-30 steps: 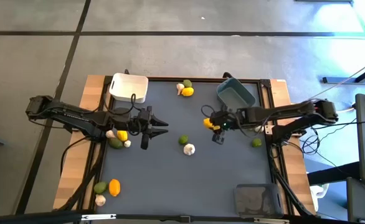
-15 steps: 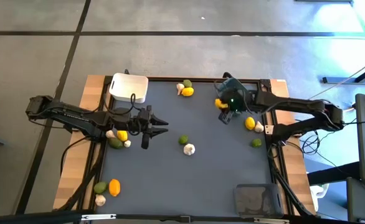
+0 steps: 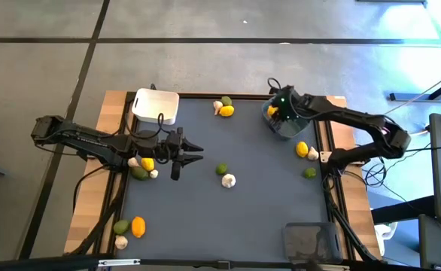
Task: Sort produce into baskets
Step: Put the lemon into the blue bin
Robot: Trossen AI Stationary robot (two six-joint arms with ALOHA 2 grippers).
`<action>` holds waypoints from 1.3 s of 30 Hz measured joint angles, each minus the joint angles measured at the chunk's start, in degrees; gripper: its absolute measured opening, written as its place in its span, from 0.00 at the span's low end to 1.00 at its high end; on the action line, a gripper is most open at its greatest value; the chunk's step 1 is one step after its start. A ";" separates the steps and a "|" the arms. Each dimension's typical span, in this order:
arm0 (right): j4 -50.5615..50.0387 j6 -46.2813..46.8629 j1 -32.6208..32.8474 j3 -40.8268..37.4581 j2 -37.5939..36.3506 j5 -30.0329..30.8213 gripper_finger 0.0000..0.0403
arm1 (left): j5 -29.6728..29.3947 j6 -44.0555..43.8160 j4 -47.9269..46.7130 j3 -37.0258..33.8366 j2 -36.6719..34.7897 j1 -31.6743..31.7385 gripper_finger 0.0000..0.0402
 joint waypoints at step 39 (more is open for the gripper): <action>4.34 0.21 -1.40 0.89 13.38 1.94 0.60 | 0.02 0.50 -0.01 0.00 0.00 -0.01 0.34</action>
